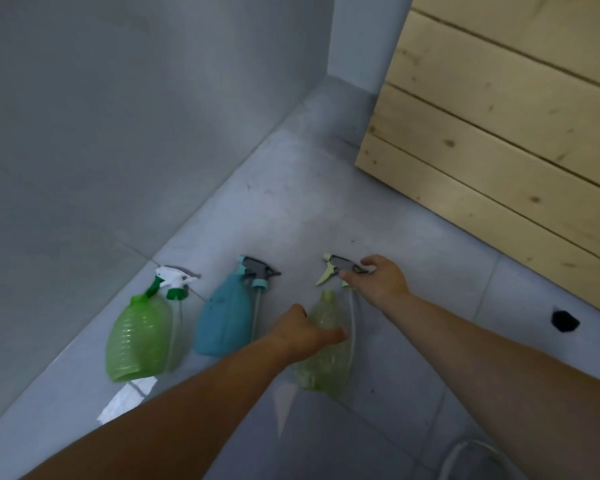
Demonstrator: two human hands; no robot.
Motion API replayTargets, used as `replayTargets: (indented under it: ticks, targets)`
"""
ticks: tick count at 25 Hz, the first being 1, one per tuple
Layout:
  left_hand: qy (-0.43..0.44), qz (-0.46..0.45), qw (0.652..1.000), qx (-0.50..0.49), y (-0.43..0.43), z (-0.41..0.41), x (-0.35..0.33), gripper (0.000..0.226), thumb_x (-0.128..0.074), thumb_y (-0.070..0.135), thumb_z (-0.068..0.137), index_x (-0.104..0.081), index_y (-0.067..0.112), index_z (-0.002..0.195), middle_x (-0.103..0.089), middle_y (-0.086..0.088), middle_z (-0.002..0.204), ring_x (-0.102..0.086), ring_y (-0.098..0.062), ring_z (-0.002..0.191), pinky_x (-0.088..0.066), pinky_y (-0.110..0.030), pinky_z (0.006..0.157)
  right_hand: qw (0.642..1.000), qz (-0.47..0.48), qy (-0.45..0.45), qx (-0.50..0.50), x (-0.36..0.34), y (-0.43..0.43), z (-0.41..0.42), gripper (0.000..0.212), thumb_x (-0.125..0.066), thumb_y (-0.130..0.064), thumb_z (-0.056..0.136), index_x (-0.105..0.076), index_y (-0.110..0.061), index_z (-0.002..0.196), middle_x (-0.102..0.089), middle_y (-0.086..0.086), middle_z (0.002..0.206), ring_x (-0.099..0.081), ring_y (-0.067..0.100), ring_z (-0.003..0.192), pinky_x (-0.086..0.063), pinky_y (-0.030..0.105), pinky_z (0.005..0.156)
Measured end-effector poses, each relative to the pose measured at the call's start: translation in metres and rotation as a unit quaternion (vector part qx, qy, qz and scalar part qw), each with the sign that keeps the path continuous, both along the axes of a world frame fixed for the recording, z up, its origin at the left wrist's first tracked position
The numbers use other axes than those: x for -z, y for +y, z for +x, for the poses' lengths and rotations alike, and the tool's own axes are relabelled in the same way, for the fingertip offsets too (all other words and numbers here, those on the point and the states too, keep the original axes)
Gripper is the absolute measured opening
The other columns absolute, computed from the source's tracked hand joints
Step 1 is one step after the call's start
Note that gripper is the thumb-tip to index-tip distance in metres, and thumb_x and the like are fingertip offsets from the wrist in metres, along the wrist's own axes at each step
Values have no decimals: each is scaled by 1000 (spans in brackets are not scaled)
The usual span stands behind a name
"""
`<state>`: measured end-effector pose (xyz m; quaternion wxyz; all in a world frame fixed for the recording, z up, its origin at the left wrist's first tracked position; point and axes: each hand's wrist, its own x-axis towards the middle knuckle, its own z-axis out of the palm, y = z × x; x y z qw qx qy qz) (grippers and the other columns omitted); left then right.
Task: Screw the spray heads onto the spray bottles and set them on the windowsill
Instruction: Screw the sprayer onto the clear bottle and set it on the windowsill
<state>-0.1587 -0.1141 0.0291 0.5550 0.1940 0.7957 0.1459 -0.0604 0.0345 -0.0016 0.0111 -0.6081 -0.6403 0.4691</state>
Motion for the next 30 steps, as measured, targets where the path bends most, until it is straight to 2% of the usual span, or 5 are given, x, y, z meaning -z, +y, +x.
replayTargets:
  ticks: [4, 9, 13, 21, 30]
  targets:
    - [-6, -6, 1000, -9, -5, 3, 17, 82, -79, 58, 72, -54, 9, 132, -63, -7, 126, -63, -22, 106, -54, -33, 85, 999, 24, -36, -27, 11, 6, -10, 58, -83, -43, 70, -66, -5, 111, -62, 8, 104, -63, 25, 98, -41, 26, 70]
    - [-33, 5, 998, -45, -11, 3, 16, 61, -81, 51, 75, -57, 13, 117, -63, -3, 109, -65, -21, 97, -56, -33, 79, 998, -15, -55, -22, 11, 7, -17, 42, -86, -33, 69, -51, -11, 57, -50, 7, 59, -55, 21, 57, -43, 28, 50]
    - [-51, 39, 996, -63, -19, -7, -4, 61, -84, 47, 73, -57, 10, 113, -62, -4, 98, -69, -26, 99, -58, -38, 81, 995, -86, 38, 29, -20, 4, -16, 29, -84, -18, 72, -57, -9, 72, -60, 11, 79, -63, 24, 79, -61, 41, 75]
    - [17, 147, 989, -27, -35, -35, -137, 105, -81, 68, 45, -54, 19, 134, -67, -7, 119, -69, -19, 97, -58, -32, 84, 983, -62, 171, -24, -180, 3, -18, 6, -72, -11, 84, -69, -12, 79, -69, 16, 93, -64, 23, 83, -57, 34, 76]
    - [64, 307, 949, 24, -115, -43, -315, 44, -89, 37, 70, -67, 21, 105, -66, 3, 81, -63, -9, 72, -51, -24, 68, 925, 80, 364, -71, -391, -49, 18, 17, -68, -14, 89, -69, -3, 102, -67, 12, 93, -67, 19, 81, -61, 31, 77]
